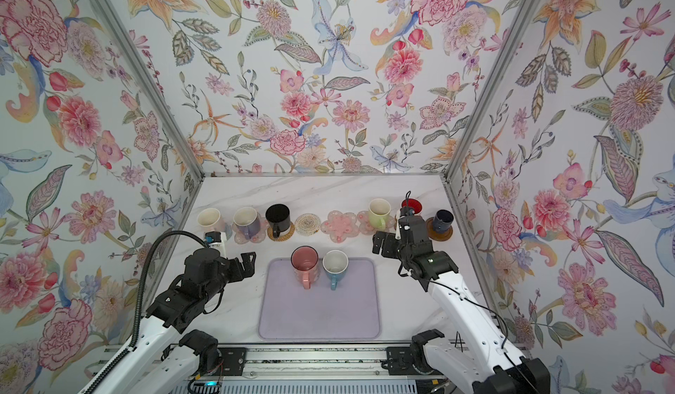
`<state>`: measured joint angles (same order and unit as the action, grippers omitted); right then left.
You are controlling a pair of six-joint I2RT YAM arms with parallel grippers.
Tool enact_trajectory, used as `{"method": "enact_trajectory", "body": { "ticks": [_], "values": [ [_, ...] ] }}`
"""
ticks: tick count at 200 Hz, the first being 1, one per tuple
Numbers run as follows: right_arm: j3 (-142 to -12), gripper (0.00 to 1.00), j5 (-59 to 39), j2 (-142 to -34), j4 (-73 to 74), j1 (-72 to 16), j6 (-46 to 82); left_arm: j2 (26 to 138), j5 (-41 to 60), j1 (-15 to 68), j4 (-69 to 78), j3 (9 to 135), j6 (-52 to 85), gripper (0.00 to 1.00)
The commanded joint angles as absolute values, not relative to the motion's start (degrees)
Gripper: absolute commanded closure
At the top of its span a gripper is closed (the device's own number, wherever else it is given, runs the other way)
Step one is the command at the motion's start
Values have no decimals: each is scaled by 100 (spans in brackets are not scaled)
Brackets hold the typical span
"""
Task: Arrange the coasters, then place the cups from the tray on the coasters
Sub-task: 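Open the left gripper and withdraw while the right gripper moves over the blue-handled mug, then lower the right gripper and grasp the blue-handled white mug by its rim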
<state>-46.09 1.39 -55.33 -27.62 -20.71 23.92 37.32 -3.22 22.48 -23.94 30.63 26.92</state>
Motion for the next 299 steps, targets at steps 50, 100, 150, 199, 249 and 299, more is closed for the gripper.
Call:
{"method": "enact_trajectory", "body": {
  "ticks": [50,100,150,199,249,299],
  "values": [
    [-4166,1,1249,-4924,-3508,-3975,3832,3578,-599,2201,-2414,2943,2808,1],
    [-4227,1,1869,-5390,-3189,-5156,4452,3463,-668,2206,-2391,2903,2821,1],
    [-4331,1,2080,-5990,-2922,-5839,4779,3445,-688,2204,-2417,2914,2830,1],
    [-4344,1,2218,-6602,-2678,-6233,4959,3445,-693,2213,-2410,2912,2830,1],
    [-4577,5,2531,-7279,-2845,-6341,4983,3439,-686,2206,-2426,2912,2848,1],
    [-4537,32,2678,-7341,-2839,-6331,4914,3458,-676,2206,-2417,2917,2856,1]
  ]
}}
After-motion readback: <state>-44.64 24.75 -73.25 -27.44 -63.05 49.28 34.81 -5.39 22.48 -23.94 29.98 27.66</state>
